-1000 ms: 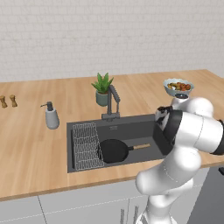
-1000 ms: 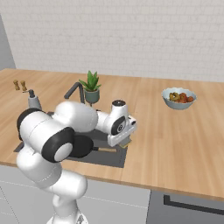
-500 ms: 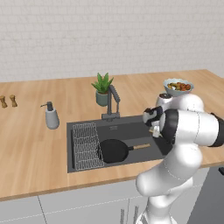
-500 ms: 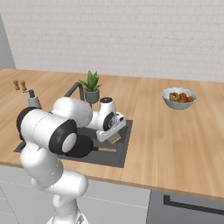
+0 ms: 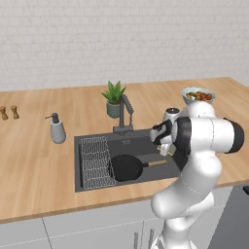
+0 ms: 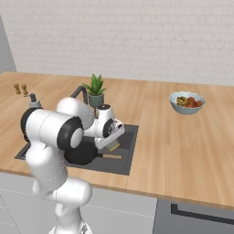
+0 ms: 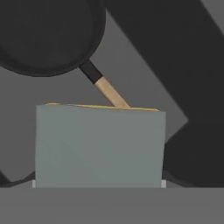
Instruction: Pick the pan and sponge and place them into the sink. Then turn on the water.
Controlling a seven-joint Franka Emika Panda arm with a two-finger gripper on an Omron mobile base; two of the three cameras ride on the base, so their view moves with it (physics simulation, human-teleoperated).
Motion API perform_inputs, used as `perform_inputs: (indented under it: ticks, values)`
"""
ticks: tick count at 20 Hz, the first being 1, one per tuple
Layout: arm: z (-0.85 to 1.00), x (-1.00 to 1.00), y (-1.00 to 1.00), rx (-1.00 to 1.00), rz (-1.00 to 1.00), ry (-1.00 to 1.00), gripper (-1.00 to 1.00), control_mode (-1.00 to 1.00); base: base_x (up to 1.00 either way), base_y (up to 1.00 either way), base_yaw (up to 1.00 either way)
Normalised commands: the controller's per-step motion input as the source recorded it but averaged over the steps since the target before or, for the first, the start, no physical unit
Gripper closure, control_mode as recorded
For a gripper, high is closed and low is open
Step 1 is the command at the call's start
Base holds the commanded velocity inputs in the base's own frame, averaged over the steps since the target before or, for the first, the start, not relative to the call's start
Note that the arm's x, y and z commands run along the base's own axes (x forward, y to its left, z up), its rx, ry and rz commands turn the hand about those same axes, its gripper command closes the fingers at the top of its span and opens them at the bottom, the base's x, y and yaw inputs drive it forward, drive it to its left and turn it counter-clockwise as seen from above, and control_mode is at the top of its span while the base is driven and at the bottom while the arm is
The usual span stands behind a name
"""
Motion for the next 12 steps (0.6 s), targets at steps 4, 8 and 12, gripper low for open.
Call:
perform_inputs:
  ticks: [4, 8, 12]
  values:
    - [-0.41, 0.22, 0.24, 0.0, 0.0, 0.0, 1.0, -1.0, 0.0, 0.0, 0.0]
    - [-0.38, 0.22, 0.15, 0.0, 0.0, 0.0, 1.0, -1.0, 0.0, 0.0, 0.0]
    - [-0.29, 0.24, 0.01, 0.0, 0.0, 0.0, 1.0, -1.0, 0.0, 0.0, 0.0]
